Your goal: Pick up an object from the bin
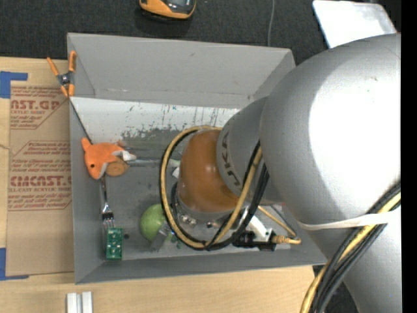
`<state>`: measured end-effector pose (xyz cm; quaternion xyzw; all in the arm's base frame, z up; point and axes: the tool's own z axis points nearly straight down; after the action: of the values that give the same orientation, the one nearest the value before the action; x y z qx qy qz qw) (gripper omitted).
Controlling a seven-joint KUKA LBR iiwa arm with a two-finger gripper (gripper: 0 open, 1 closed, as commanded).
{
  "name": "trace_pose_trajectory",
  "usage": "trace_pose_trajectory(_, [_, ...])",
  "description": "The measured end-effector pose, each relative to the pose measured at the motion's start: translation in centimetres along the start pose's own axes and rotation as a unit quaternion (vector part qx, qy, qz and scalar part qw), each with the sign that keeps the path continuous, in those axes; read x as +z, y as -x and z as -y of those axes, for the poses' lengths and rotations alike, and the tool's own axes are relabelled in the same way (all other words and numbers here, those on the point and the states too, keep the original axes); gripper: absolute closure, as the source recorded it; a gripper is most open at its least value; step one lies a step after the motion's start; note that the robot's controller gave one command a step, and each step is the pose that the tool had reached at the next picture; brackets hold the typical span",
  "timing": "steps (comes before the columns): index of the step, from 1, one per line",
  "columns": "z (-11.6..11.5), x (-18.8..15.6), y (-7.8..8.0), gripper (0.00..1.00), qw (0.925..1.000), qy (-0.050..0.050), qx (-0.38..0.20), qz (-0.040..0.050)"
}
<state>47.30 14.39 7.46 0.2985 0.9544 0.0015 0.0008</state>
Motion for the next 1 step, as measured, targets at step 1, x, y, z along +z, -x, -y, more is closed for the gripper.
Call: trace_pose_trajectory(1, [-1.01, 0.21, 0.32, 1.00, 0.9924, 0.000, -0.123, 0.0007])
